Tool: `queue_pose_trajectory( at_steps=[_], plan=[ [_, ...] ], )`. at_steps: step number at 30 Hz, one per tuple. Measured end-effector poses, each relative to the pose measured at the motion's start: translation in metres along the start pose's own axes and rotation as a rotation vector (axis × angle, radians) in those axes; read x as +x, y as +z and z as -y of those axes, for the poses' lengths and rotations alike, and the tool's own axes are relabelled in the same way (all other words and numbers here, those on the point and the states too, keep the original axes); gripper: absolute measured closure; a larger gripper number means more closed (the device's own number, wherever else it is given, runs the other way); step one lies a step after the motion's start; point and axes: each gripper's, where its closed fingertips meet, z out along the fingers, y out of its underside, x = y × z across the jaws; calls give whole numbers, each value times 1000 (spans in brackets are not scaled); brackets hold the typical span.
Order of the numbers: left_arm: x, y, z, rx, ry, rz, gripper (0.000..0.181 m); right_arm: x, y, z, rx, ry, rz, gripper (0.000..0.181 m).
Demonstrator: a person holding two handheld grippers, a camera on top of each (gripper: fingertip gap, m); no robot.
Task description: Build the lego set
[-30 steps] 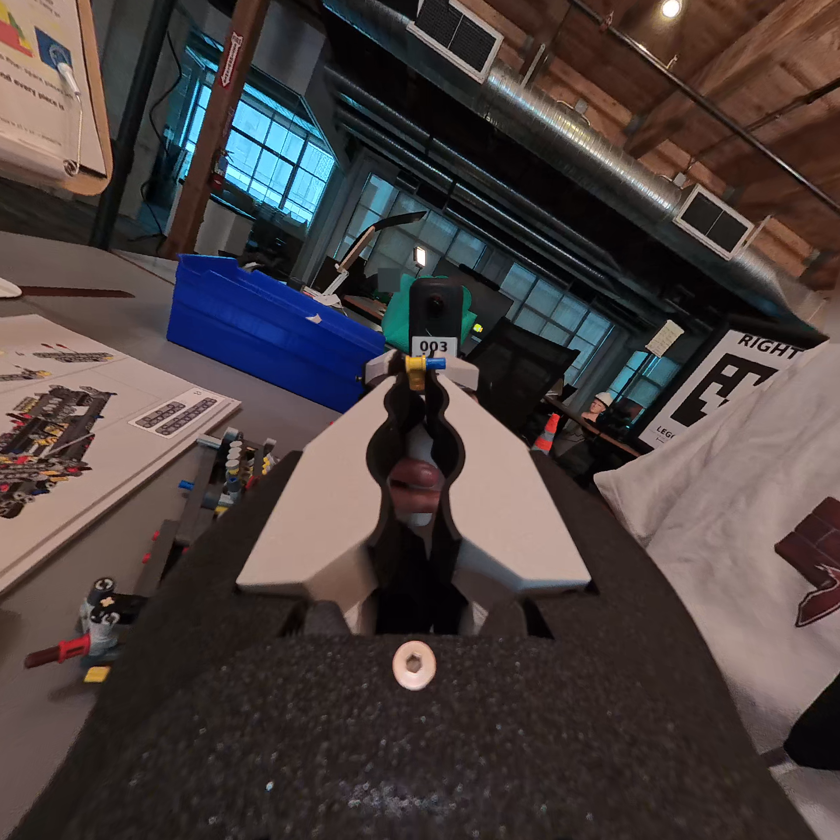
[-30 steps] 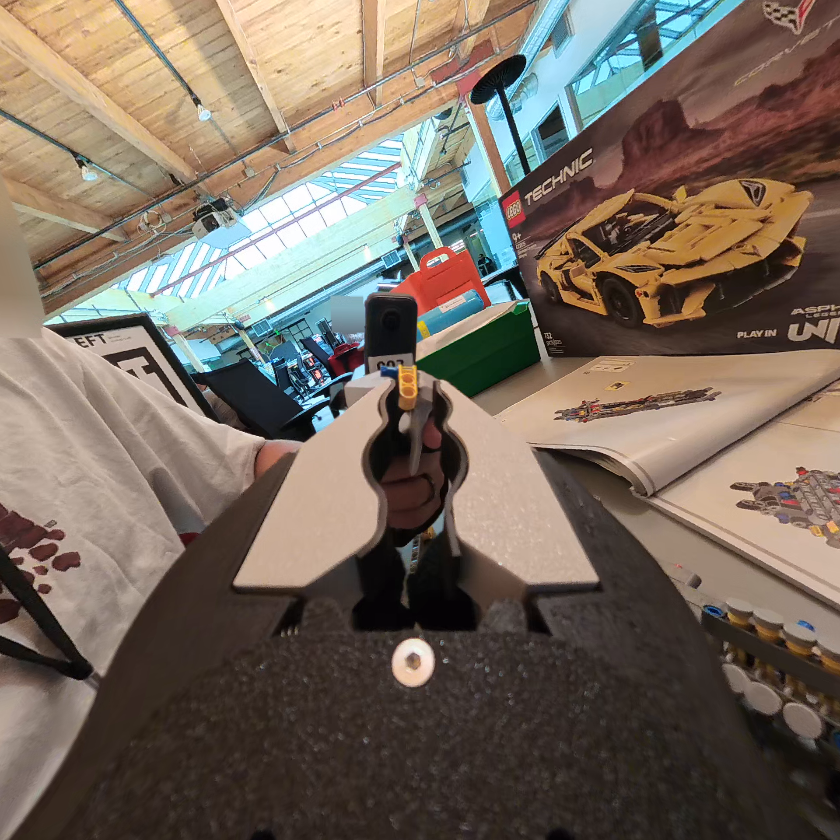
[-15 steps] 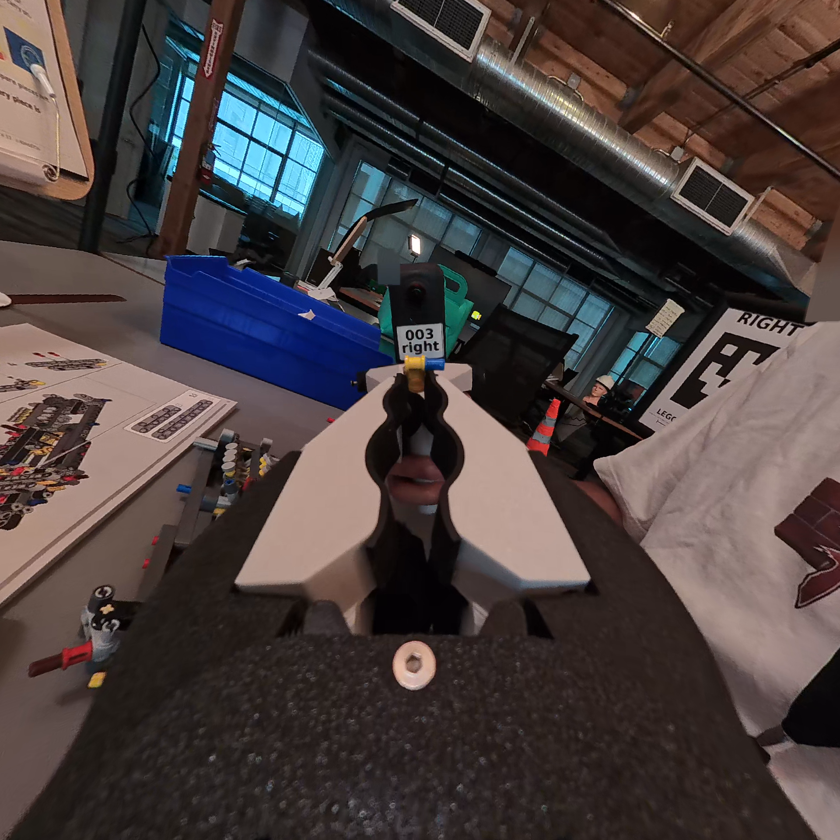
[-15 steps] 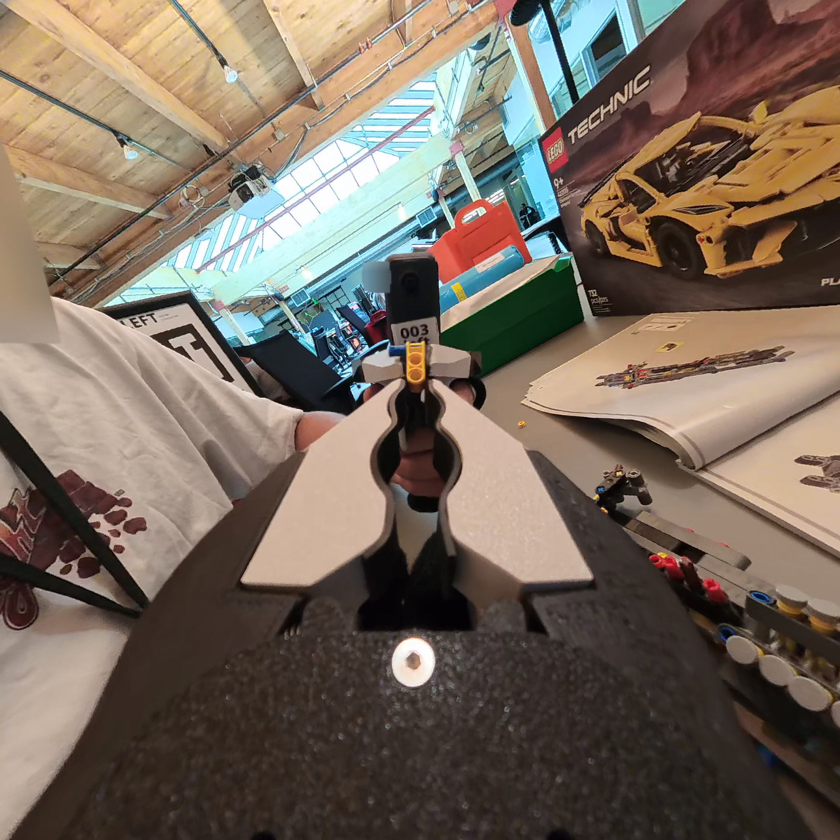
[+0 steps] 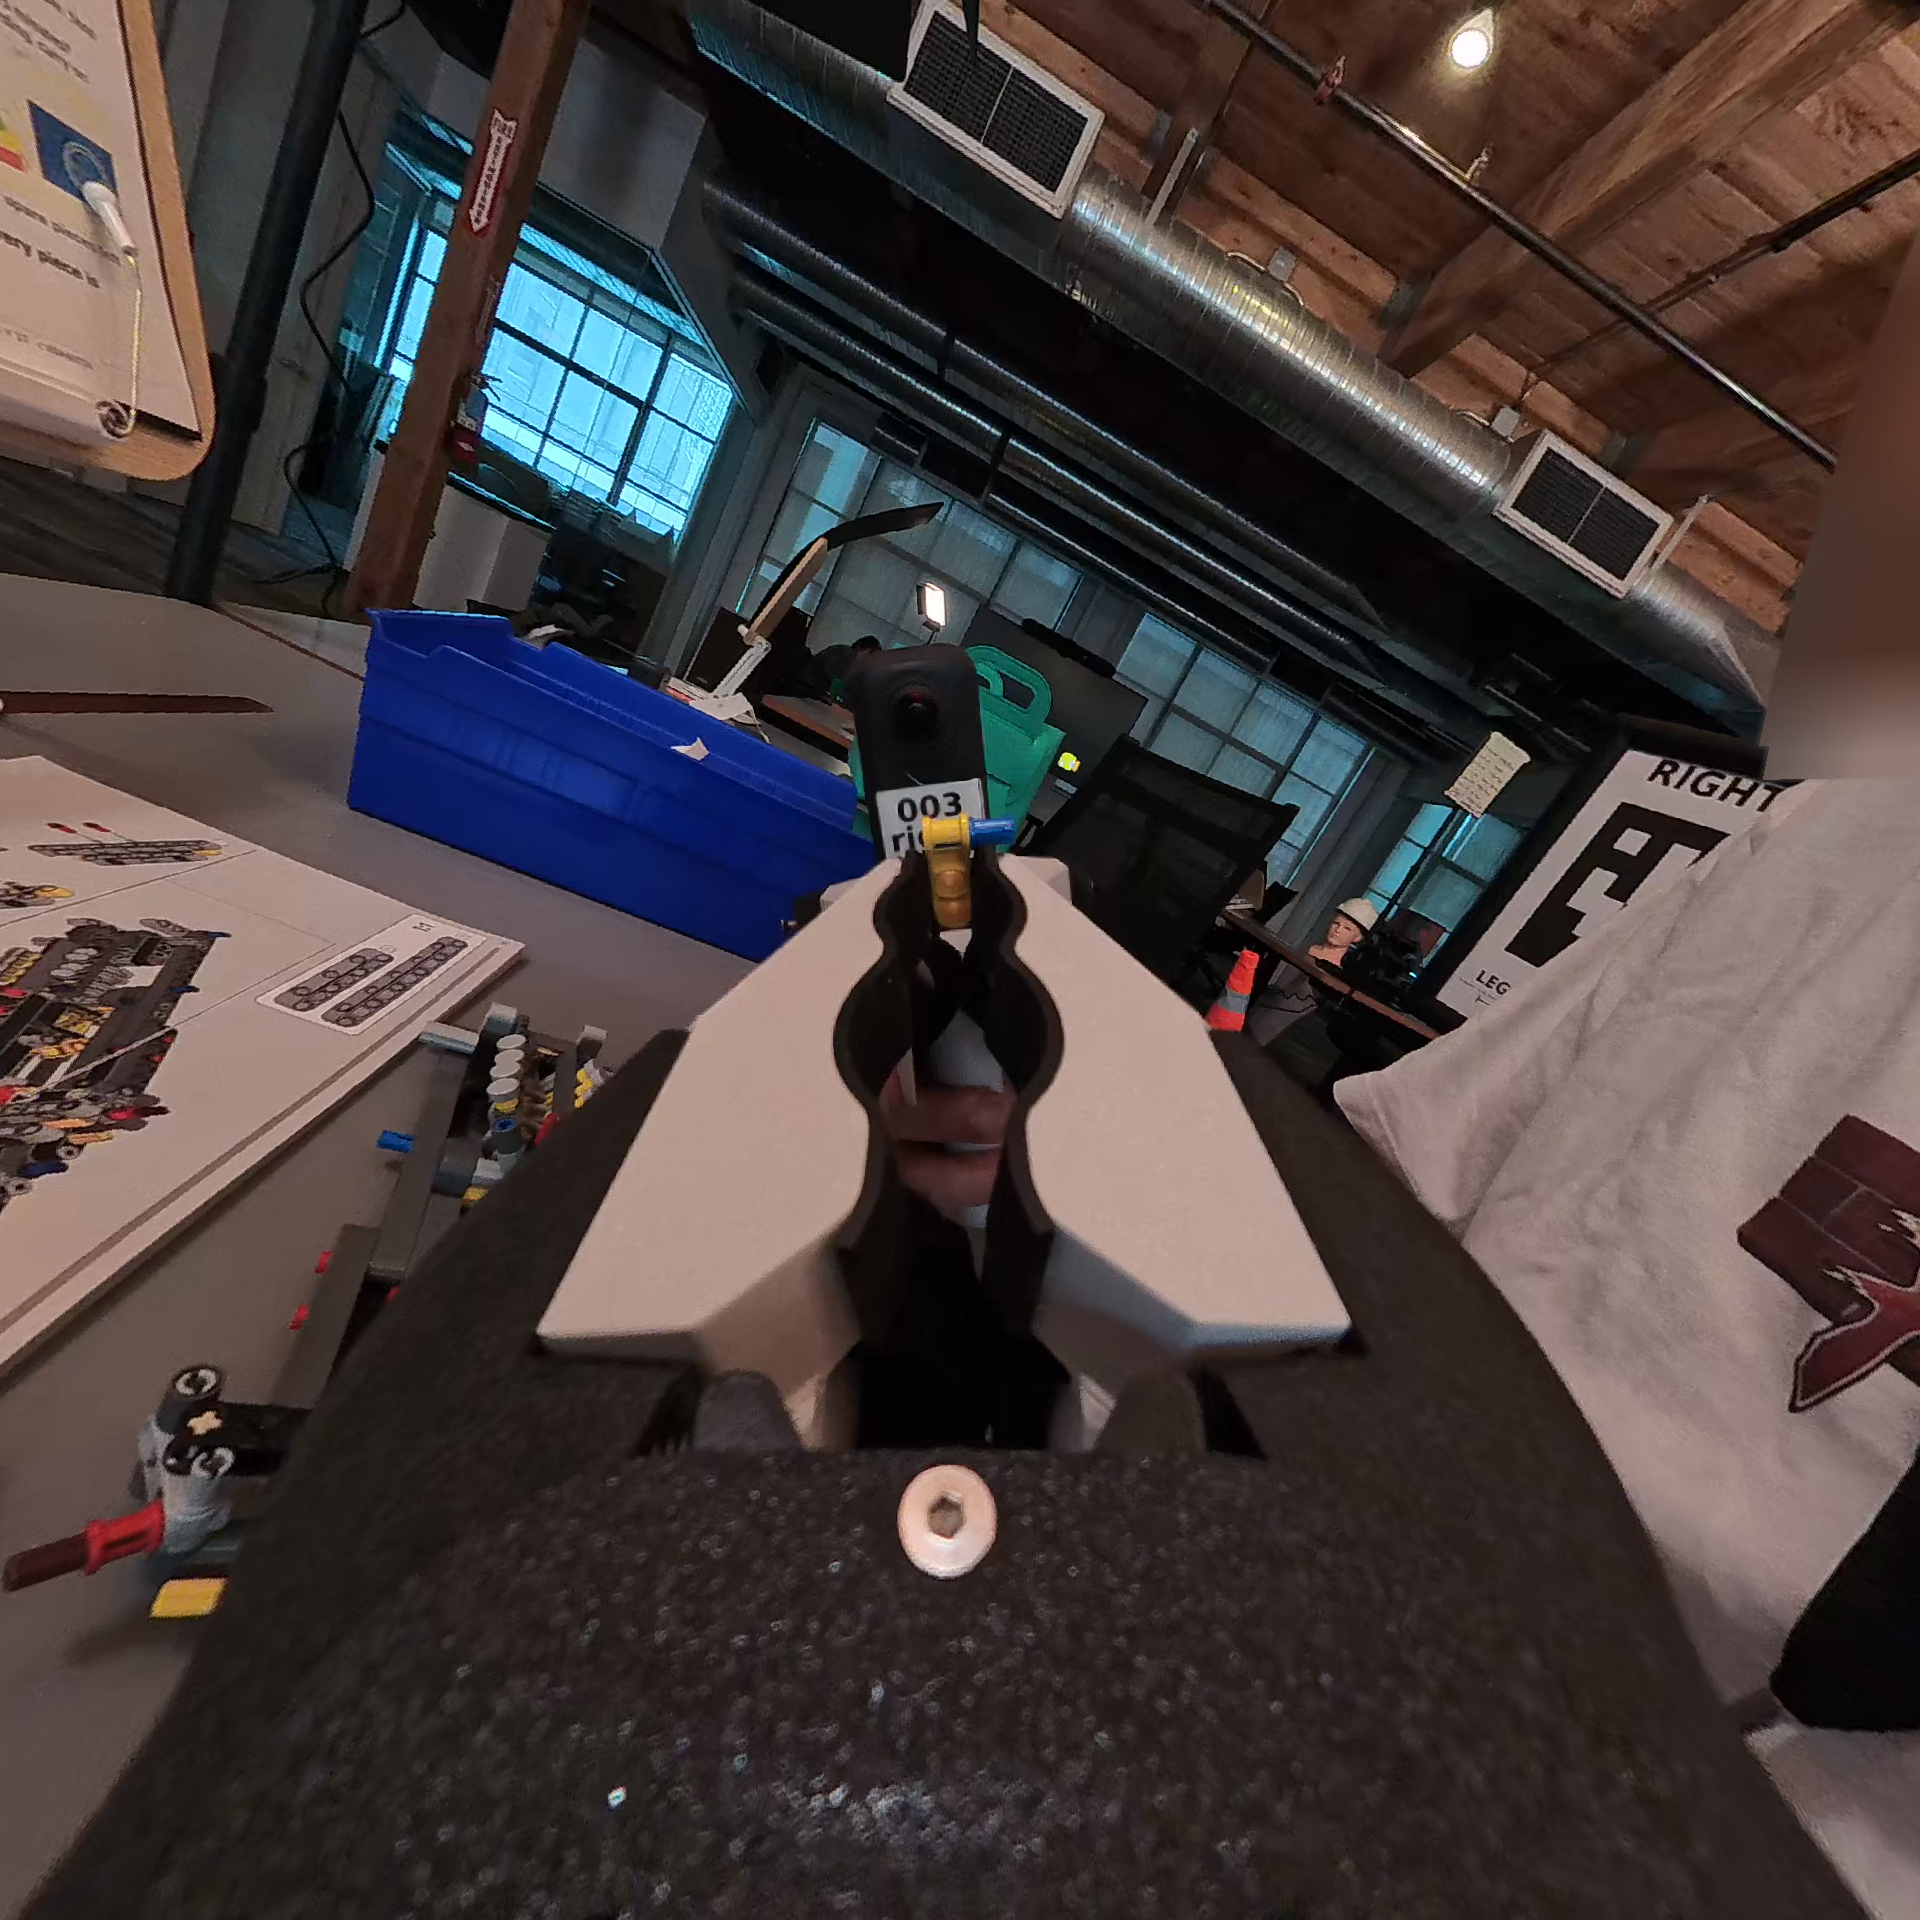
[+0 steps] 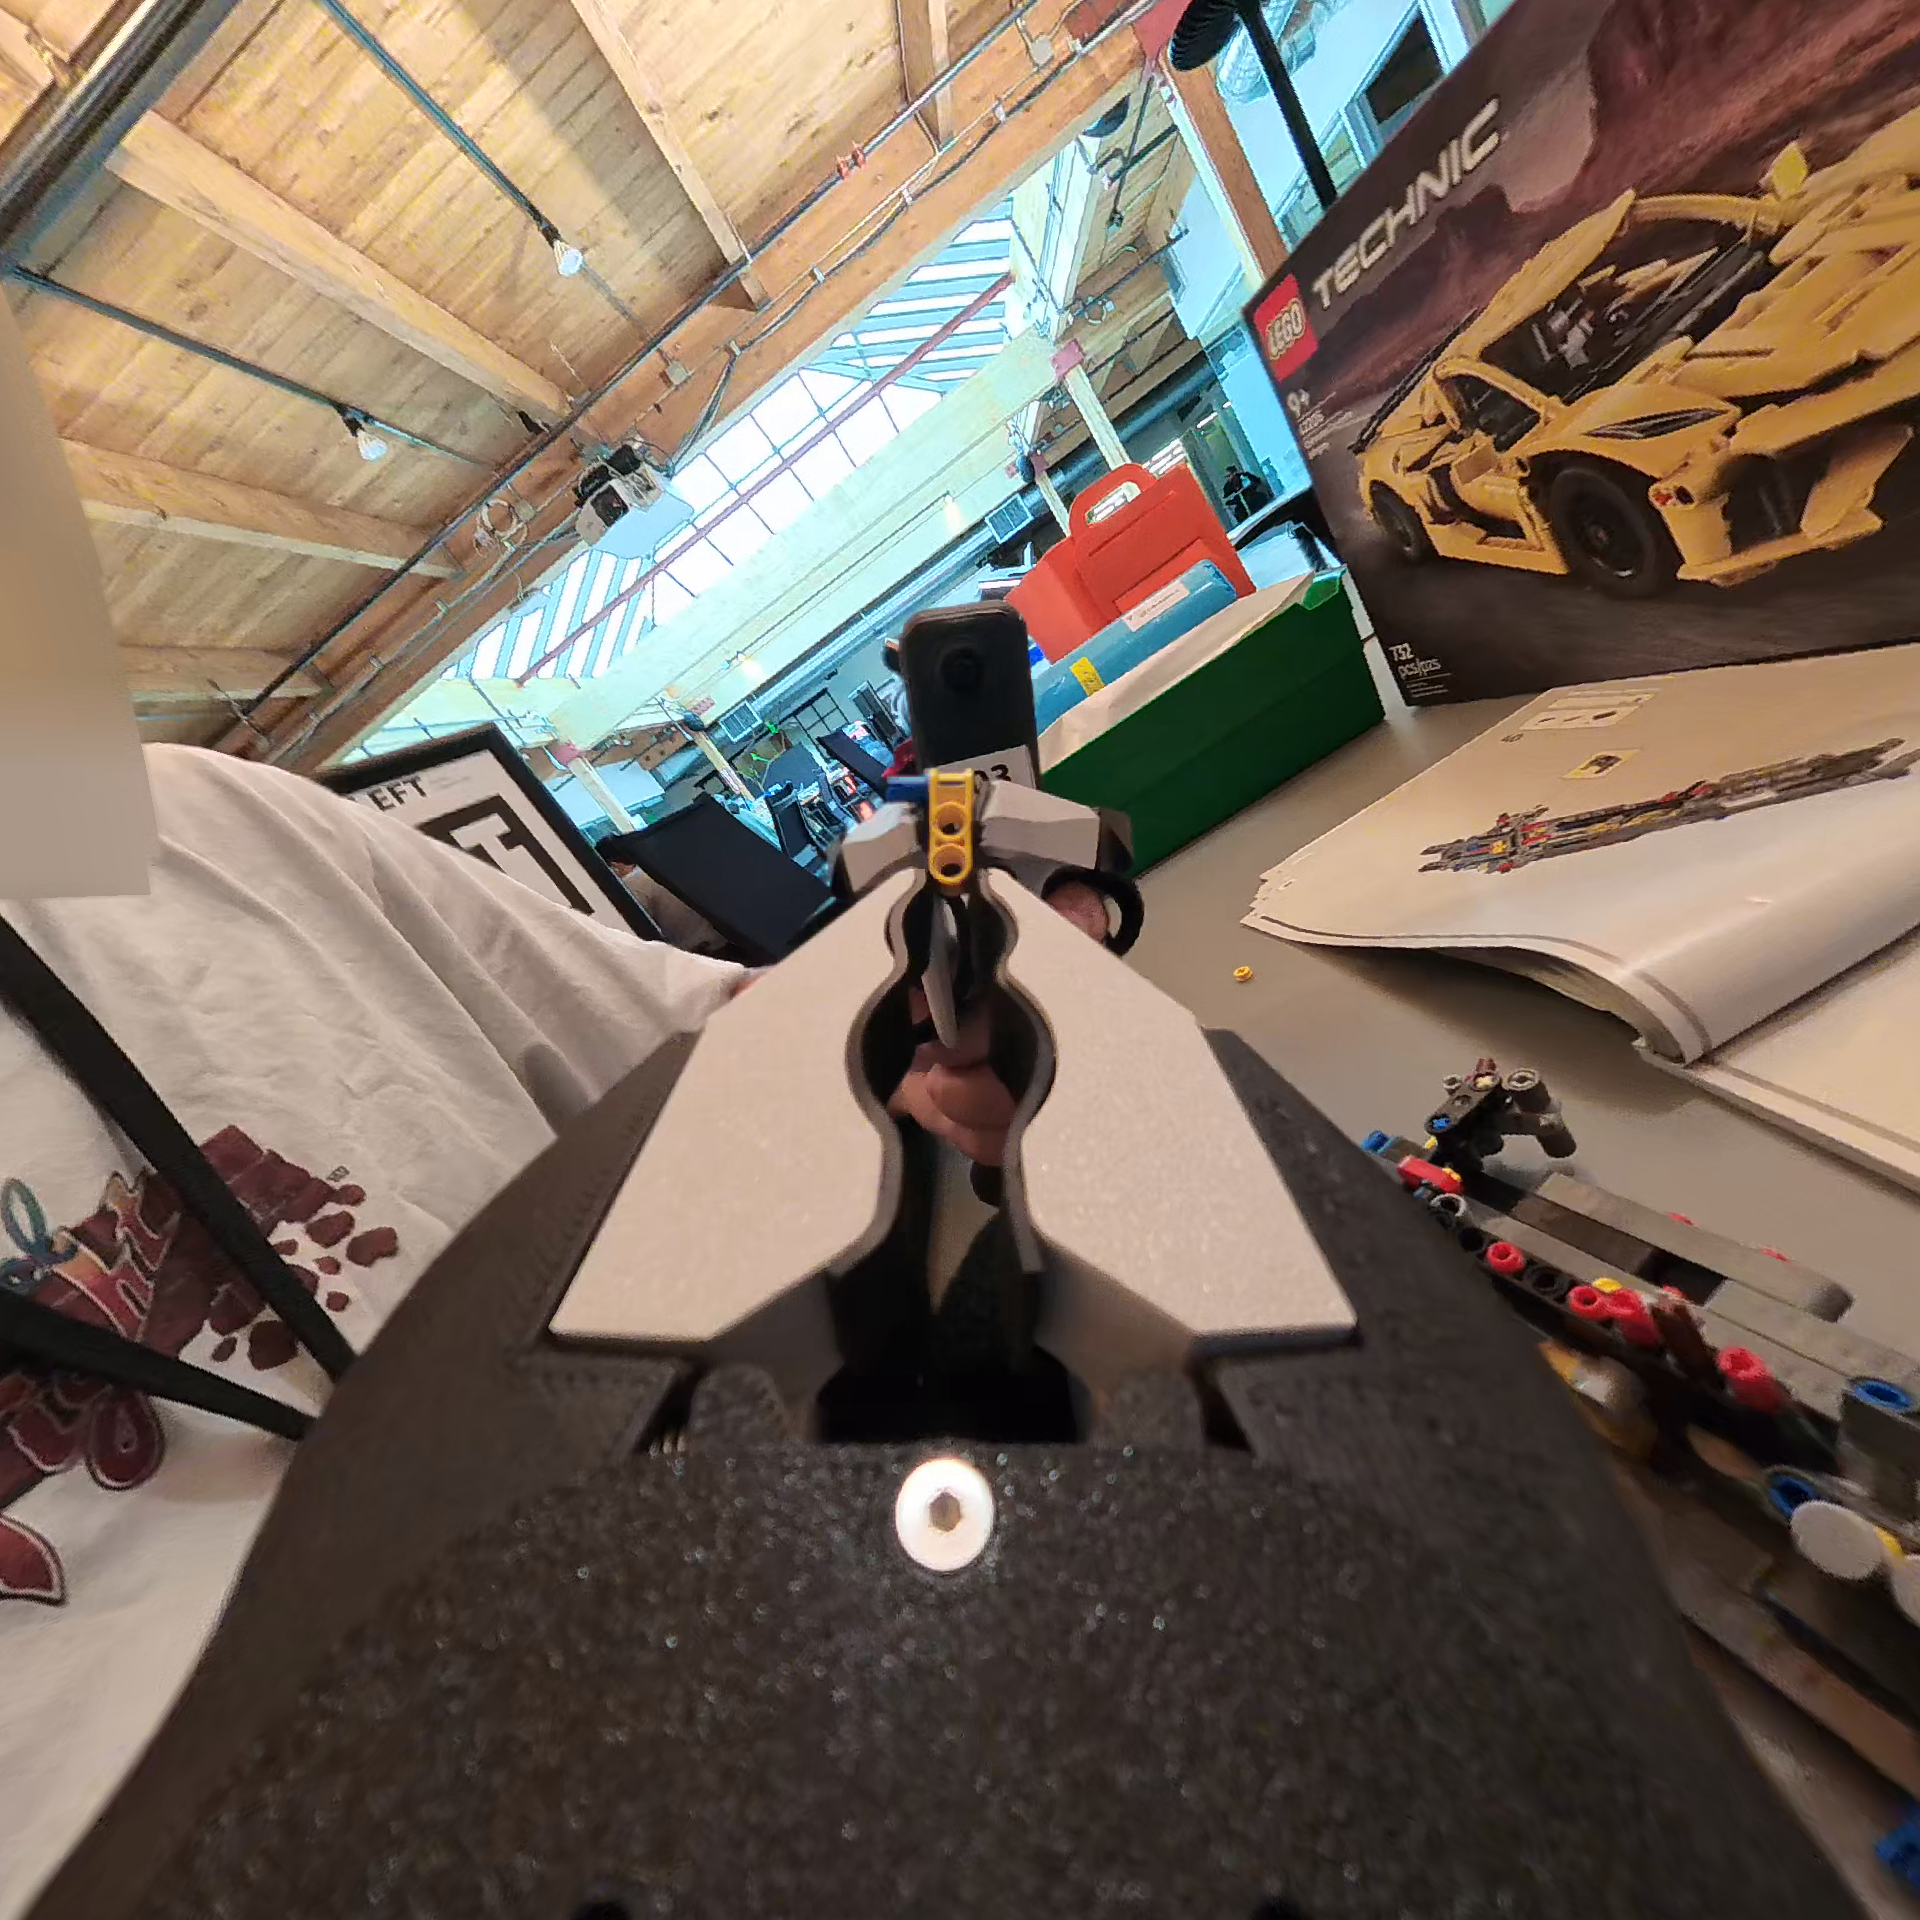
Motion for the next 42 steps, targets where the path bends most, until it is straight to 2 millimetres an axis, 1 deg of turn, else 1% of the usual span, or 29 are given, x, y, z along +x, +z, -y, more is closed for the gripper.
queue_pose_trajectory(
  at_steps=[2,3,4,5,6,7,8,9,11,12,13,15,17,20,23,27,29,32,33,34,36,37,39,42],
  plan=[
    [2,-1,-1,-26,13,-19,175,-2,-2,-1,-15,-54,6,176],
    [1,-2,-2,-41,30,-11,175,0,-7,3,-13,-94,-19,174],
    [0,-3,-2,-60,56,4,175,4,-16,9,-18,-152,-62,172],
    [-3,-5,-5,-89,88,24,175,9,-28,11,-58,-225,-121,171],
    [-6,-6,-7,-120,124,49,175,16,-42,9,-138,-298,-200,171],
    [-9,-7,-9,-144,155,75,175,26,-58,2,-250,-359,-297,171],
    [-12,-8,-11,-169,184,98,175,35,-75,-10,-385,-401,-385,170],
    [-14,-9,-15,-199,213,117,175,40,-93,-26,-527,-412,-450,170],
    [-19,-9,-21,-254,267,154,175,37,-123,-66,-775,-380,-488,163],
    [-21,-9,-24,-274,288,164,175,38,-137,-78,-852,-373,-528,163],
    [-20,-9,-26,-285,300,165,175,36,-146,-88,-884,-369,-547,162],
    [-19,-8,-29,-298,300,161,175,28,-147,-101,-860,-353,-514,163],
    [-19,-7,-33,-317,307,164,175,25,-144,-111,-834,-382,-489,163],
    [-19,-6,-36,-327,312,165,175,32,-147,-124,-868,-418,-513,163],
    [-16,-6,-38,-336,295,147,175,36,-144,-128,-870,-433,-512,165],
    [-15,-6,-39,-338,260,130,175,40,-141,-127,-877,-481,-515,177],
    [-16,-7,-40,-349,266,135,175,42,-138,-126,-883,-514,-515,178],
    [-16,-6,-41,-352,275,136,175,37,-140,-125,-940,-464,-516,178],
    [-16,-6,-41,-354,278,137,175,35,-145,-120,-979,-446,-534,178],
    [-16,-6,-41,-357,285,142,175,33,-155,-112,-1040,-425,-572,178],
    [-17,-7,-42,-366,306,152,175,31,-181,-94,-1197,-331,-673,178],
    [-17,-7,-42,-373,319,156,175,35,-197,-84,-1288,-275,-749,178],
    [-18,-7,-42,-377,338,164,175,40,-223,-75,-1461,-131,-829,178],
    [-18,-7,-43,-379,342,168,175,49,-250,-72,-1688,-2,-880,178]
  ],
)
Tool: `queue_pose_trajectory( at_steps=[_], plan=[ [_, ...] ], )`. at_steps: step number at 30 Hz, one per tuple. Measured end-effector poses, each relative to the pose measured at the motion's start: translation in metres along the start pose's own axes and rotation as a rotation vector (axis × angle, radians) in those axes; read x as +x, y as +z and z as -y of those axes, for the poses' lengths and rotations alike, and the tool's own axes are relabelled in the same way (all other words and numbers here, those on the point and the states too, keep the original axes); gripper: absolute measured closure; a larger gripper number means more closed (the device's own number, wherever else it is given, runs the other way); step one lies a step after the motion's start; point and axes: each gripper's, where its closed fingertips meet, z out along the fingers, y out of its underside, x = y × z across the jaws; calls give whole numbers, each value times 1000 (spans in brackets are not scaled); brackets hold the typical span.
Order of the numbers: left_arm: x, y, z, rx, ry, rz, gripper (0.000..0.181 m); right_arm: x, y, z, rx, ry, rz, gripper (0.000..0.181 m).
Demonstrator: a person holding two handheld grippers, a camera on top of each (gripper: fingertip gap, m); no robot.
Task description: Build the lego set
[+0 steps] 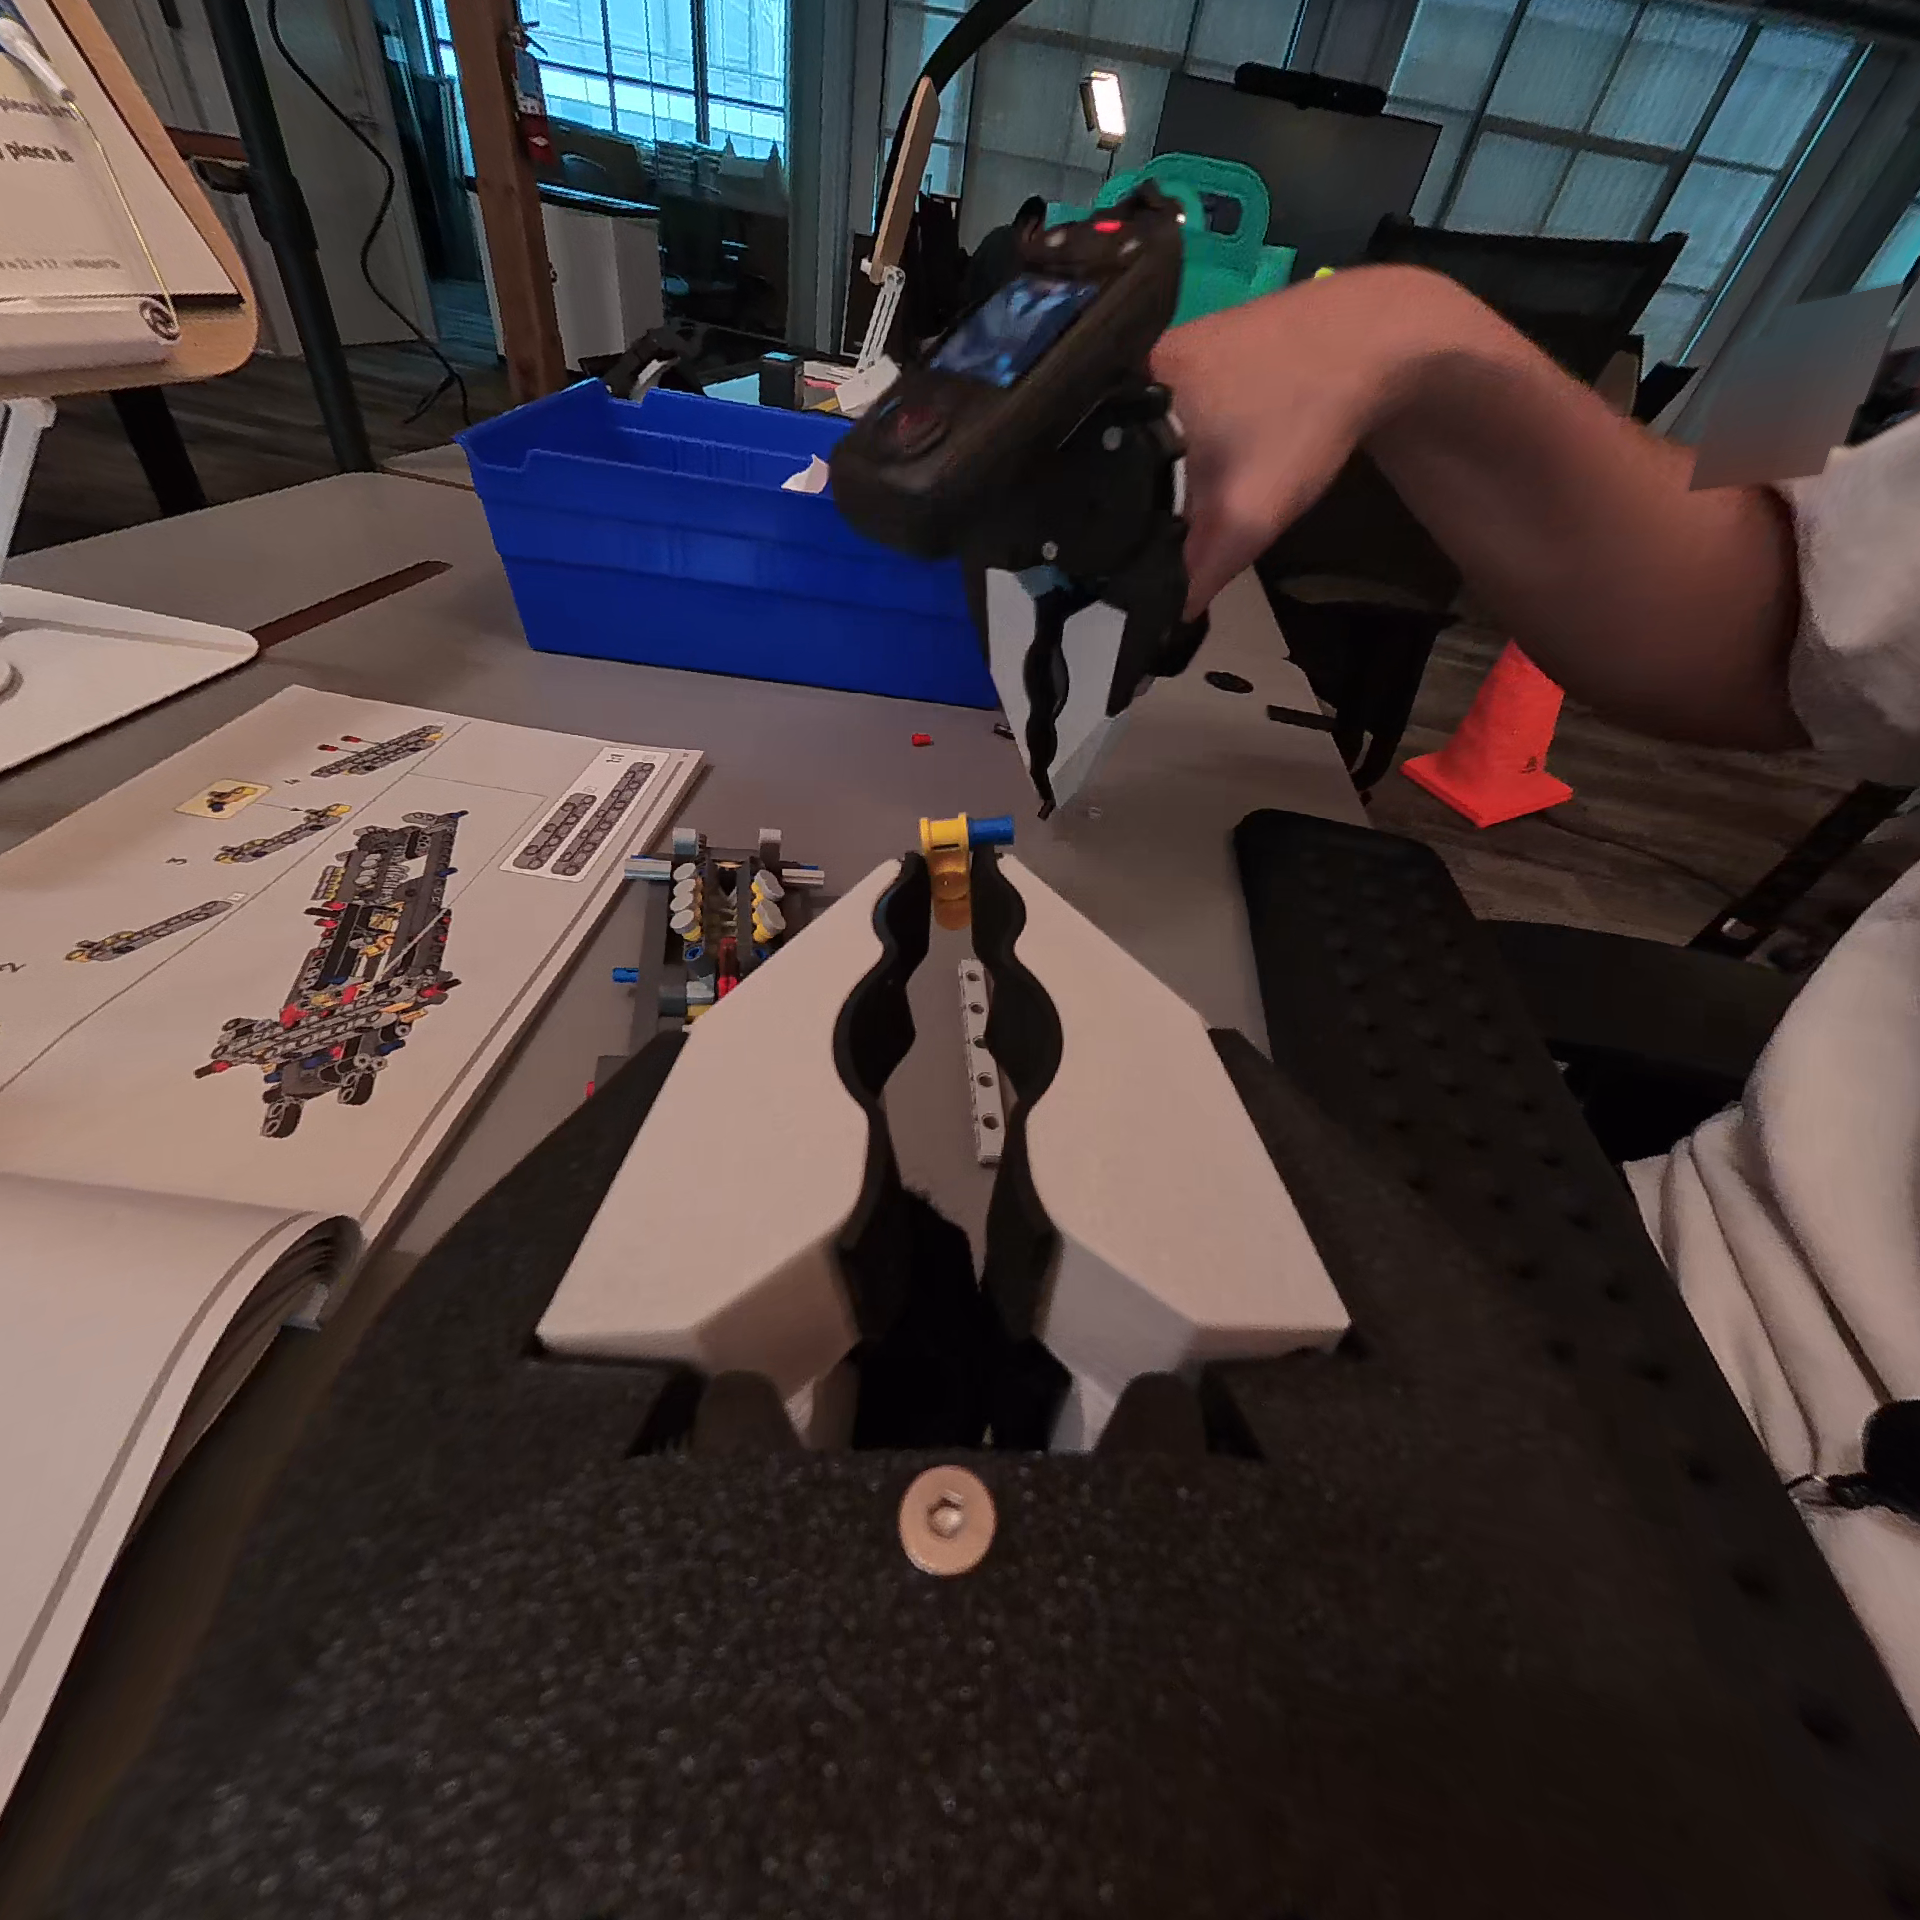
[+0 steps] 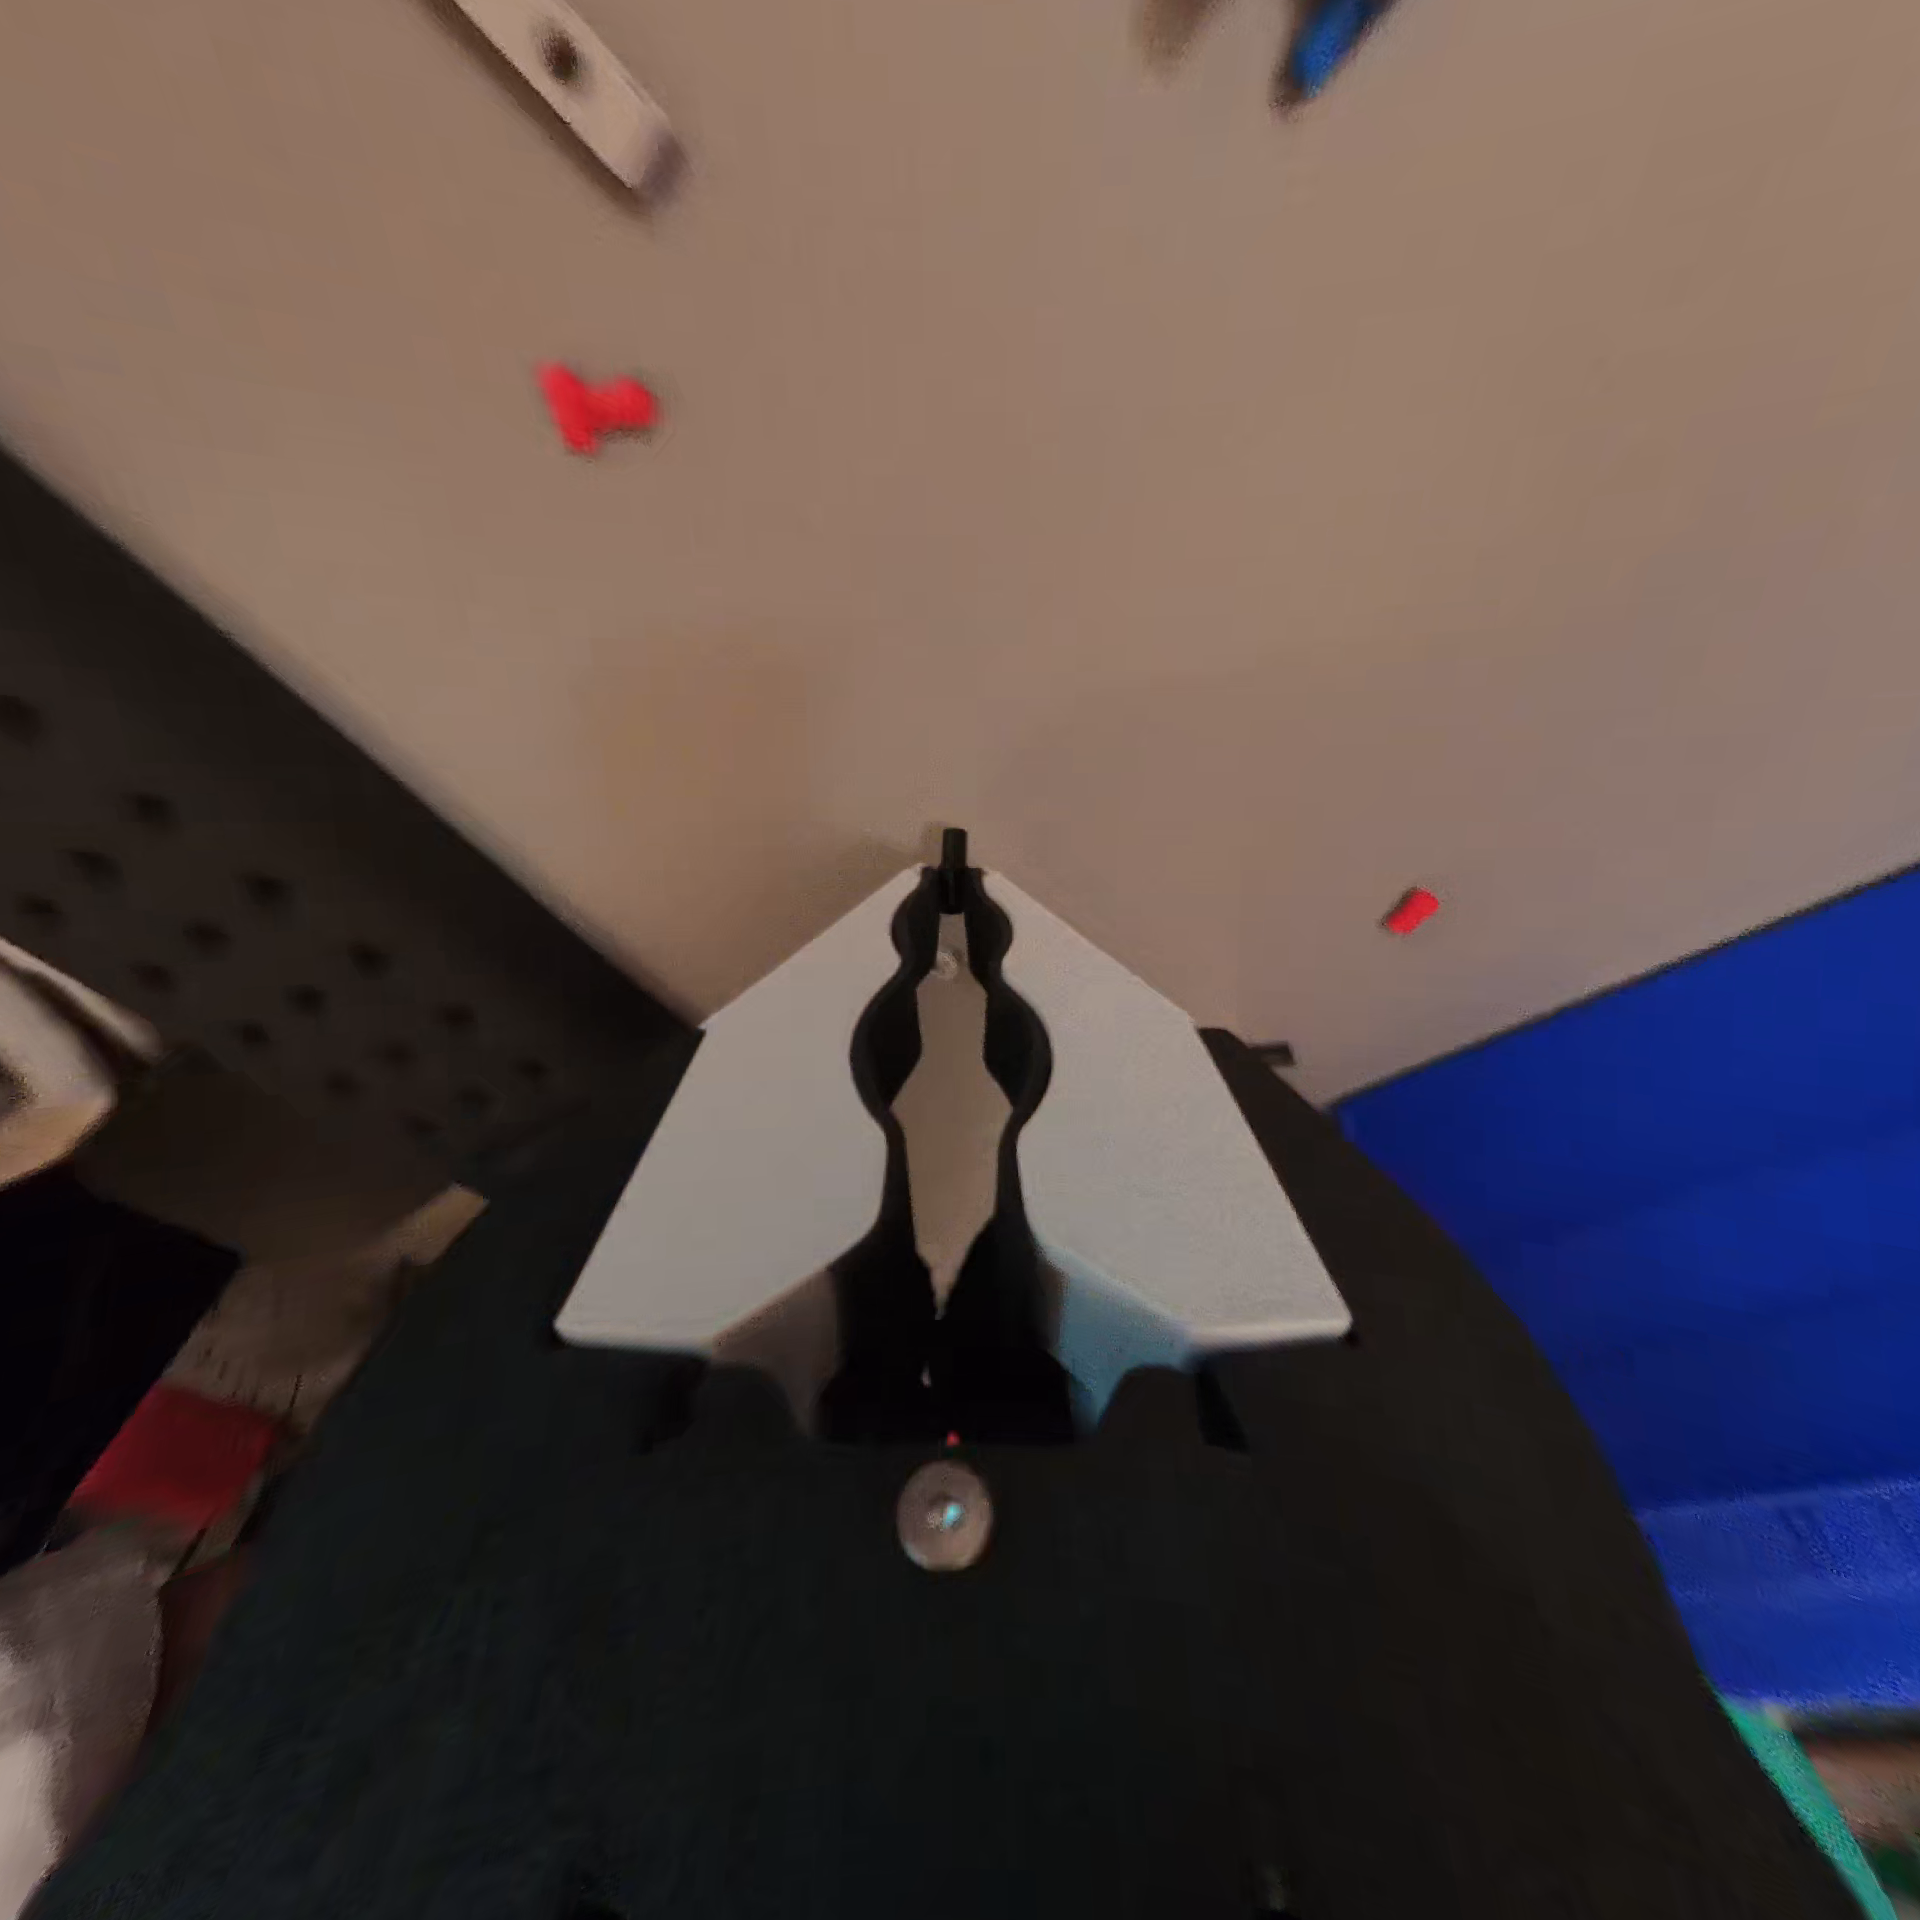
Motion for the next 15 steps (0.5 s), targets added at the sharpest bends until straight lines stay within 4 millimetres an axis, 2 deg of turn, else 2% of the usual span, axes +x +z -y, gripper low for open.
queue_pose_trajectory(
  at_steps=[4,10,15],
  plan=[
    [-1,0,-1,-10,26,16,175,17,12,-21,-242,55,-2,178],
    [0,1,-2,-18,33,15,175,18,6,-40,-421,101,-27,178],
    [2,1,-3,-25,50,14,175,20,14,-45,-484,109,-16,178]
  ],
)
